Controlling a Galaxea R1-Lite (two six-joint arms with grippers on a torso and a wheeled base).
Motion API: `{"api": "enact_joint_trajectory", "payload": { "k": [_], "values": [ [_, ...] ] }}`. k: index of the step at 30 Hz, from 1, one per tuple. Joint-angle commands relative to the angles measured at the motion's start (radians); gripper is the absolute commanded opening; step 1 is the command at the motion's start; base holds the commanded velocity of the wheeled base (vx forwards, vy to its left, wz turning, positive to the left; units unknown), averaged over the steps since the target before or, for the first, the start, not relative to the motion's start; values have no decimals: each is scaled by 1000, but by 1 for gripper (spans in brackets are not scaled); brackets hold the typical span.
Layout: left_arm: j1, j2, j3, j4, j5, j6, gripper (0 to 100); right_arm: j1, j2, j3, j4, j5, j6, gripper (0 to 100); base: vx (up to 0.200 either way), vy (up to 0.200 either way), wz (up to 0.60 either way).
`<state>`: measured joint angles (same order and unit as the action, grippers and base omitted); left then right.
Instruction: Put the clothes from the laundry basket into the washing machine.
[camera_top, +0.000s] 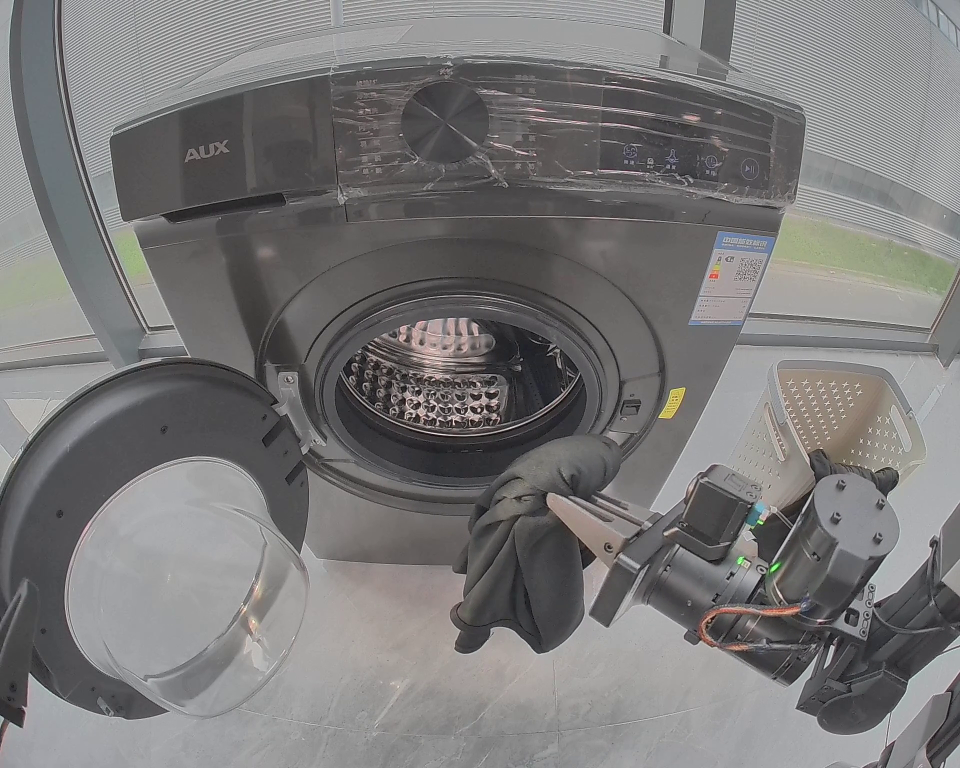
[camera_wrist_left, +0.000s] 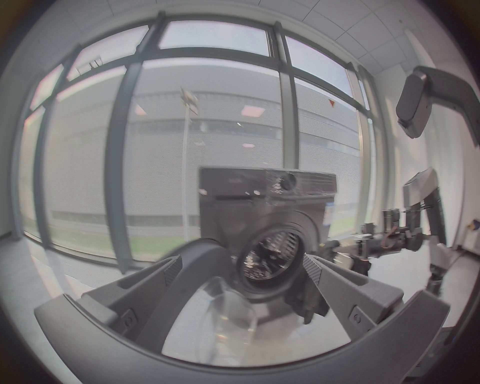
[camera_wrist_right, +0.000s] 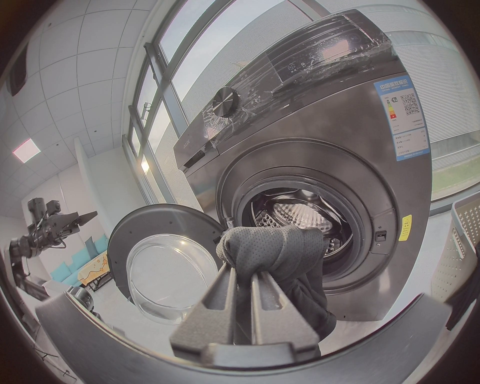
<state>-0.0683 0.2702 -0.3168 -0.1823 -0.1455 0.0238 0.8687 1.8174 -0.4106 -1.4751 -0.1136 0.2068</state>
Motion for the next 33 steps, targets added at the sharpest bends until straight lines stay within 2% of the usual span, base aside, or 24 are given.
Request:
{"api": "enact_joint_trajectory", "payload": {
  "k": [1,5,8,12,17,25,33],
  "values": [
    [-197,379,-116,41,-152,-45,100,7,37,-105,19,12,2,0,0,0,0],
    [-263,534,-90,-16,-155,-33,100,-8,77,-186,22,38,3,0,0,0,0],
    [-309,653,-48,-135,-155,-36,100,-23,82,-234,38,38,8,0,0,0,0],
    [-326,813,19,-298,-154,-30,100,-27,86,-264,39,35,32,0,0,0,0],
    [-327,1000,71,-474,-155,-30,100,-31,100,-301,42,29,36,0,0,0,0],
    [-383,1175,99,-560,-152,-27,100,-33,103,-315,41,25,36,0,0,0,0],
    [-443,1350,91,-641,-154,-42,100,-40,106,-315,42,9,36,0,0,0,0]
  ]
}}
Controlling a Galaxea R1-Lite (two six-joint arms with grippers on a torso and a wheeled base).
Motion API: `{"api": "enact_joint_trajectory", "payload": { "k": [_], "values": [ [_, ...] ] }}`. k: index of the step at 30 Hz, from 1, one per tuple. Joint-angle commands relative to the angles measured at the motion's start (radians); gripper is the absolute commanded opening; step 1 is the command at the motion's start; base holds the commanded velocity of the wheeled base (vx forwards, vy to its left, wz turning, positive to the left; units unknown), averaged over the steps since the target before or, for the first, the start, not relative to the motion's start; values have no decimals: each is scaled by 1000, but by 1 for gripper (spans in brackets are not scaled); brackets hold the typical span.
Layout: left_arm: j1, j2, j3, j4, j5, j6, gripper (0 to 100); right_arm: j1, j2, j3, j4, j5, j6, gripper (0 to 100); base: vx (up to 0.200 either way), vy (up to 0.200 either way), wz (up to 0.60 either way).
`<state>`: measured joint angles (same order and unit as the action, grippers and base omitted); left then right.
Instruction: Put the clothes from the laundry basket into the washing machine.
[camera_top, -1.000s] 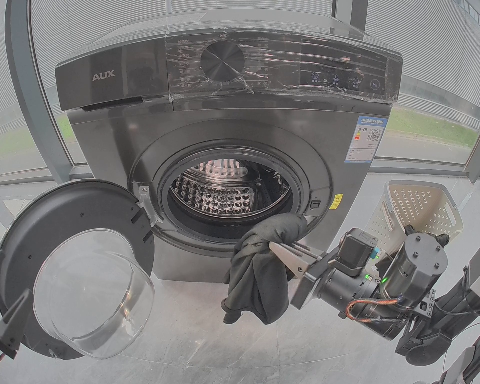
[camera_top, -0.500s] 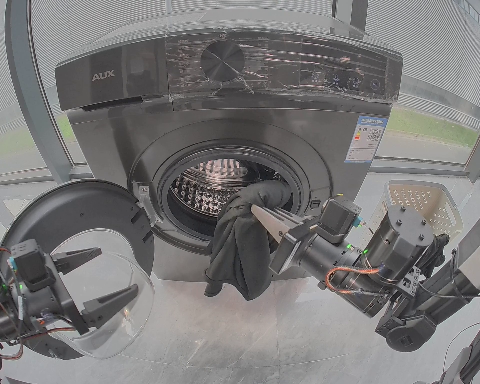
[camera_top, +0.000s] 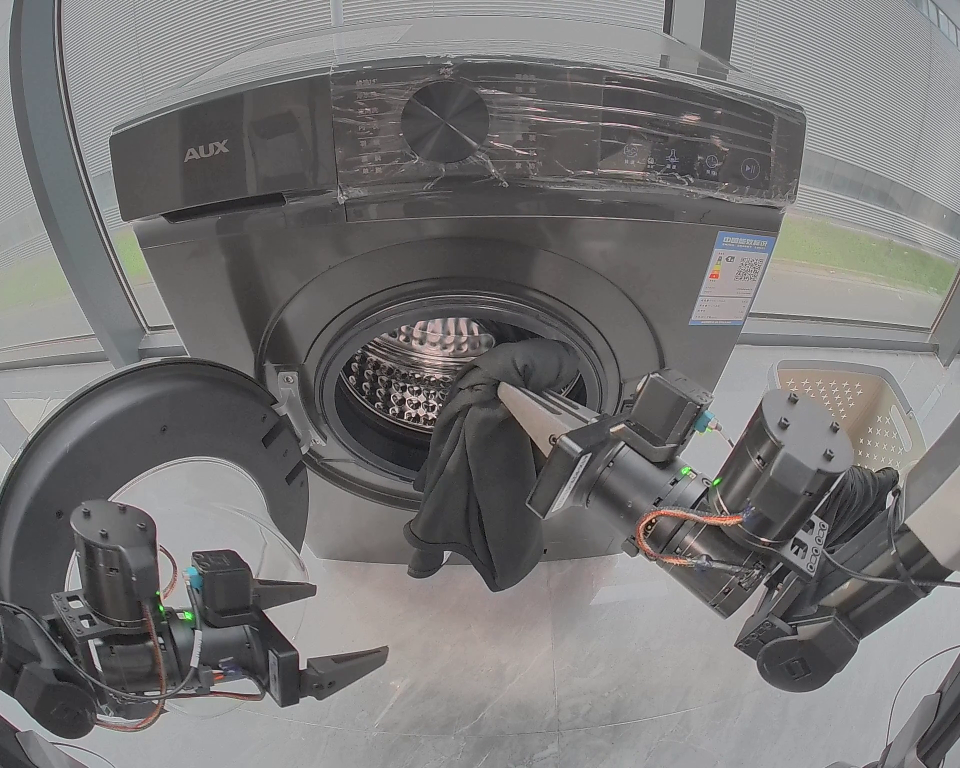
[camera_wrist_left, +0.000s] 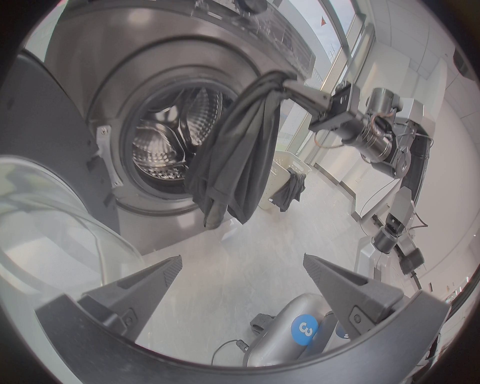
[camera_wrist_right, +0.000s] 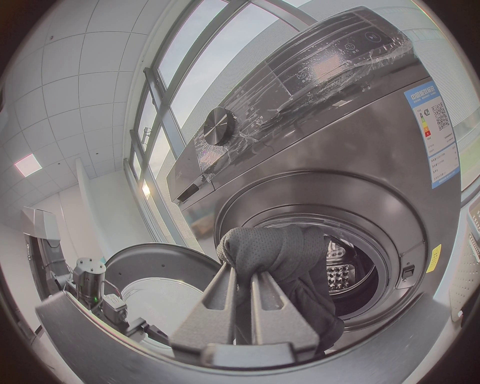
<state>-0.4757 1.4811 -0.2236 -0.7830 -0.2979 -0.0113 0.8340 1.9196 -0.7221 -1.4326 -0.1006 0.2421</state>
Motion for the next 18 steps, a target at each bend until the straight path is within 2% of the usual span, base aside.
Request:
{"api": "enact_joint_trajectory", "payload": {
  "k": [1,5,7,9,10,11,12,13,17,18],
  "values": [
    [-40,166,-3,-65,-1,-9,100,-7,7,-5,0,-4,0,0,0,0,0],
    [-46,262,-14,-165,5,-15,100,-7,13,-5,-2,-5,2,0,0,0,0],
    [-46,327,-17,-254,6,-42,100,-7,13,-3,-2,-5,2,0,0,0,0],
    [-57,357,-16,-318,6,-98,100,-7,13,-3,0,-8,2,0,0,0,0],
    [-60,358,-16,-325,6,-104,100,-7,13,-3,0,-10,2,0,0,0,0],
    [-80,374,-20,-351,8,-139,100,-7,13,-3,0,-16,2,0,0,0,0],
    [-80,374,-20,-351,8,-139,100,-7,13,-3,0,-16,2,0,0,0,0],
    [-86,395,-31,-369,13,-154,100,-7,13,-3,-2,-16,2,0,0,0,0],
    [-83,421,-46,-392,25,-151,100,-7,13,-3,-2,-17,3,0,0,0,0],
    [-80,450,-66,-421,56,-156,100,-7,13,-3,-2,-17,3,0,0,0,0]
  ]
}}
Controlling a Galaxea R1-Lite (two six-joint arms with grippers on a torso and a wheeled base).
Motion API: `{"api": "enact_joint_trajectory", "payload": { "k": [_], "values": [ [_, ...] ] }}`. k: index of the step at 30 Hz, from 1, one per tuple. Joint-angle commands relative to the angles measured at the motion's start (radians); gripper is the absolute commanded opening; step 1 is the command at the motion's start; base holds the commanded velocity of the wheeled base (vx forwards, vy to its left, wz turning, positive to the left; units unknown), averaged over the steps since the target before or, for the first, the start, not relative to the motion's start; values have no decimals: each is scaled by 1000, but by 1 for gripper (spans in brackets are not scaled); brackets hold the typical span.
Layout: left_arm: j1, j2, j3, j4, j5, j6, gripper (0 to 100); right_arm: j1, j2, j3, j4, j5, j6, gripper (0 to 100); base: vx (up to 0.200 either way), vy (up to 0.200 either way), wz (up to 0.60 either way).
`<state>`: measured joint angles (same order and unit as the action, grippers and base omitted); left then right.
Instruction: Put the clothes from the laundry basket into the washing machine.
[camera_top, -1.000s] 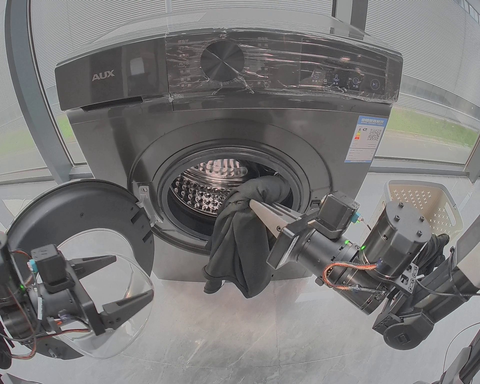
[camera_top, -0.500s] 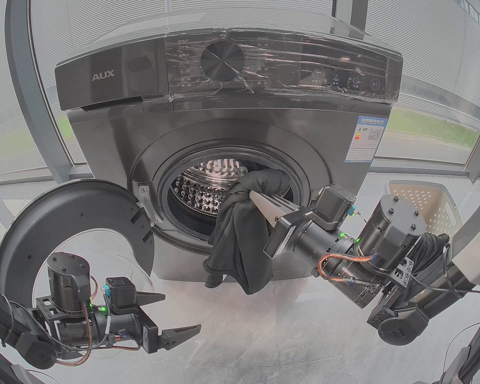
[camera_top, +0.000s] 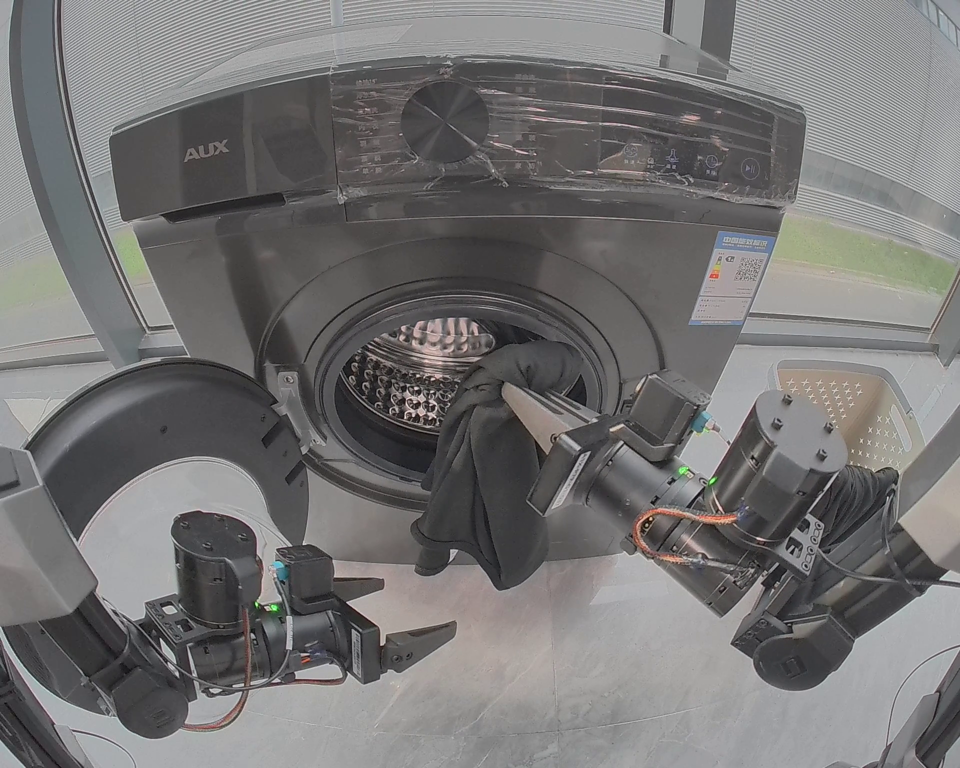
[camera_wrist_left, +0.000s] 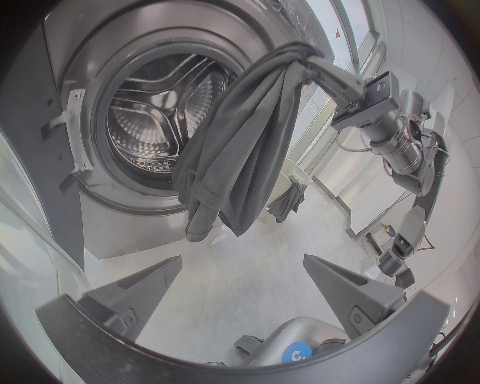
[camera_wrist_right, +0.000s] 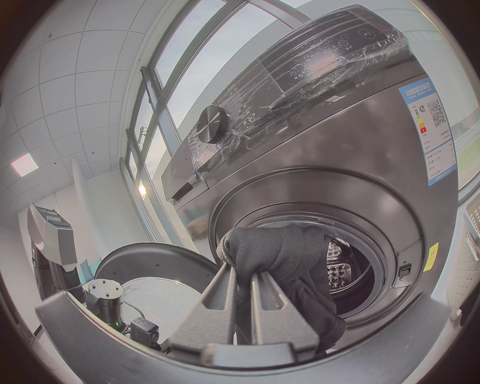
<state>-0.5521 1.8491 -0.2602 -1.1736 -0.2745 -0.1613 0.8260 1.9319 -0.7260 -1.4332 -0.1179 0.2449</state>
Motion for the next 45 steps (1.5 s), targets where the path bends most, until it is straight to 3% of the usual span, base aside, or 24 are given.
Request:
{"api": "enact_joint_trajectory", "payload": {
  "k": [1,20,29,35,45],
  "values": [
    [-2,93,-34,-43,41,-7,100,1,1,2,-1,0,1,0,0,0,0],
    [20,317,-103,-333,118,-3,100,10,-11,8,-1,0,1,0,0,0,0],
    [31,352,-106,-363,139,12,100,10,-13,11,-1,-2,1,0,0,0,0],
    [46,369,-111,-373,143,51,100,12,-13,11,-1,-2,-1,0,0,0,0],
    [46,380,-169,-374,175,46,100,15,-11,13,-3,-2,-1,0,0,0,0]
  ]
}}
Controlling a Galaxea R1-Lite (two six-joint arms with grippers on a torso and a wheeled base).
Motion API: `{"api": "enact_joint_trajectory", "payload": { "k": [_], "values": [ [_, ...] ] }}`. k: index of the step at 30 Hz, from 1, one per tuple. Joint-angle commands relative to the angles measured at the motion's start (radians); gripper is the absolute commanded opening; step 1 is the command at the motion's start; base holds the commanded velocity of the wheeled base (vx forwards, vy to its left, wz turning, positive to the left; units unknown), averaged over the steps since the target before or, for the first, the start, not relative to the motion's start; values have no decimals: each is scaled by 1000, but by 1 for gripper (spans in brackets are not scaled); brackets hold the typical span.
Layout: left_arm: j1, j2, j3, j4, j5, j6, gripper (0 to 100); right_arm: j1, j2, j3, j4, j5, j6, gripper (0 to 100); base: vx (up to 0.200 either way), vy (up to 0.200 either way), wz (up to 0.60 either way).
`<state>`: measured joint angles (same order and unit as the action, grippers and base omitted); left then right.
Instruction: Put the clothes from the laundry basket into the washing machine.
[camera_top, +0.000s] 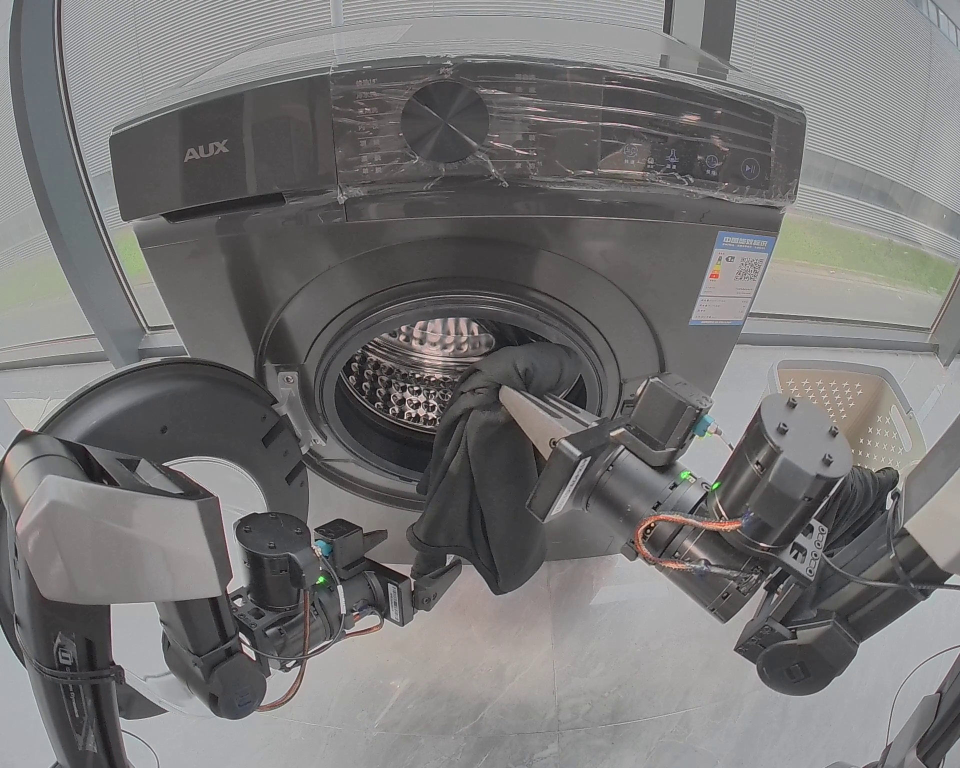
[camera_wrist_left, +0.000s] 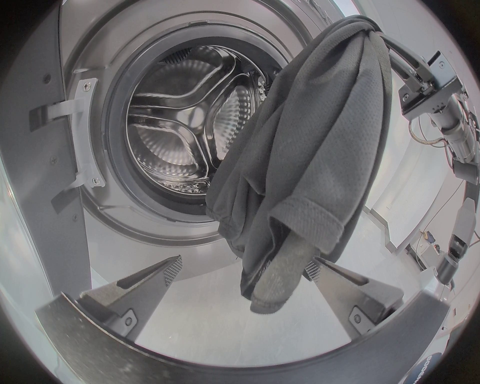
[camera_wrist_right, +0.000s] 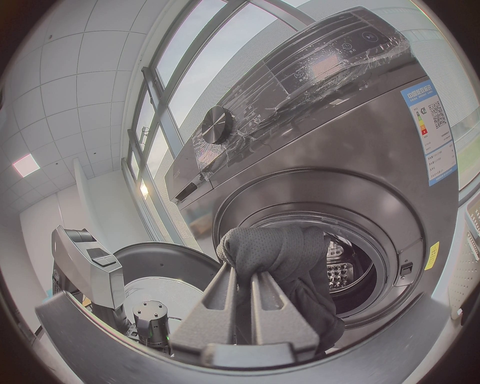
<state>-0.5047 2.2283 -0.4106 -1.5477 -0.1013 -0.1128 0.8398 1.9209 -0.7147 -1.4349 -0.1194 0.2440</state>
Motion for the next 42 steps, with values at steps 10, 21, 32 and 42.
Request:
{"api": "enact_joint_trajectory", "payload": {
  "k": [10,21,32,42],
  "values": [
    [0,16,-36,0,-2,5,0,2,0,1,-2,0,0,0,0,0,0],
    [-3,2,-33,-5,-2,7,0,1,0,24,-12,0,1,0,0,0,0],
    [-21,-65,41,-8,-11,10,100,-8,0,31,-10,0,0,0,0,0,0],
    [-23,-36,55,-6,-11,13,100,-4,-2,29,-9,0,0,0,0,0,0]
  ]
}}
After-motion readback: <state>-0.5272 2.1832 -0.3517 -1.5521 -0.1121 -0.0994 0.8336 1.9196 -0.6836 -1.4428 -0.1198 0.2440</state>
